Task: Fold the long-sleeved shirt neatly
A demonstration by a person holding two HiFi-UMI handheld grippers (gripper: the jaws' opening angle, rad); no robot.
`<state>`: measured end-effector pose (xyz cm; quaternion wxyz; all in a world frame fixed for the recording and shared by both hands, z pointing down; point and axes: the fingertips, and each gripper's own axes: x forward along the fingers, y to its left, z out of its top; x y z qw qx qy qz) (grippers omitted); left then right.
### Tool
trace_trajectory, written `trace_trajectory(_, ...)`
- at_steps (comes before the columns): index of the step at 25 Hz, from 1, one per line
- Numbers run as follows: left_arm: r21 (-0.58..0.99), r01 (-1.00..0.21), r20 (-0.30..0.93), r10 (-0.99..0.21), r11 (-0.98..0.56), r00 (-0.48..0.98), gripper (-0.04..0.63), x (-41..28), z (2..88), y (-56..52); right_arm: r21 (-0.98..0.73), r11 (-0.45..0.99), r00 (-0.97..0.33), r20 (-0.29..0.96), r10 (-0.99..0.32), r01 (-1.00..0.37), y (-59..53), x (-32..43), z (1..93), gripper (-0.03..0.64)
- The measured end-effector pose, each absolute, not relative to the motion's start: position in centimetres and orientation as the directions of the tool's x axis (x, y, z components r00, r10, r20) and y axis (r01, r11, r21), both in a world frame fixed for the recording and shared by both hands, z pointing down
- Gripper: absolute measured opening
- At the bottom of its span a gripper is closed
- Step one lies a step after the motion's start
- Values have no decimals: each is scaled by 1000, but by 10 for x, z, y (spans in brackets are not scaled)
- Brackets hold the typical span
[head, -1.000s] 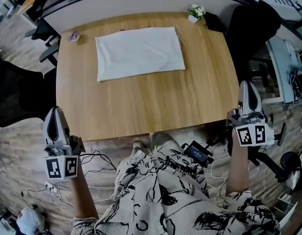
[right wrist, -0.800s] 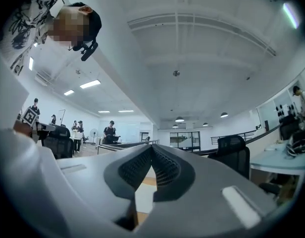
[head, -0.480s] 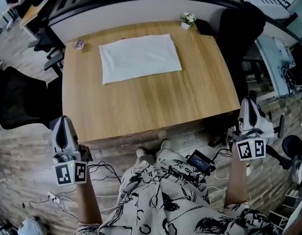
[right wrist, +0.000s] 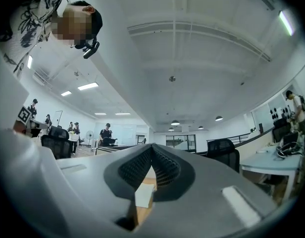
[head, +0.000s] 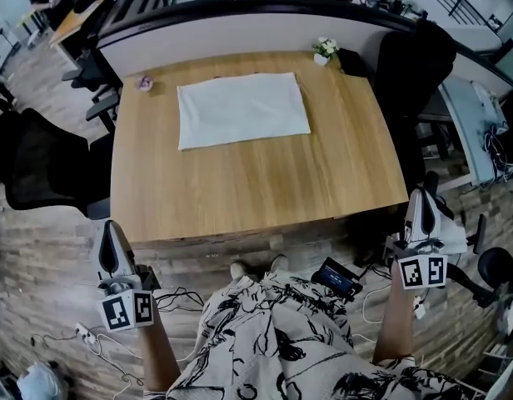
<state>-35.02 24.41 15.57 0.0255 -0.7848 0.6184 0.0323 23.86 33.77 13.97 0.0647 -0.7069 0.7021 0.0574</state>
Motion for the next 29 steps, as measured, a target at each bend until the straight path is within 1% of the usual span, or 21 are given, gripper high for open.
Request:
trace_trajectory(5, -31, -980, -73, -978, -196, 198, 3, -348, 160, 248, -19, -15, 18, -166, -986, -1000, 334, 246, 144, 8)
trace_trajectory(13, -60, -976, -80, -974, -209, 213, 3, -333, 153, 240, 30, 2, -5, -124, -992, -1000, 321, 246, 149, 7)
trace_trajectory(29, -76, -976, -73, -975, -205, 210, 3, -332, 153, 233, 60, 50, -56, -101, -993, -997, 298, 233, 151, 8)
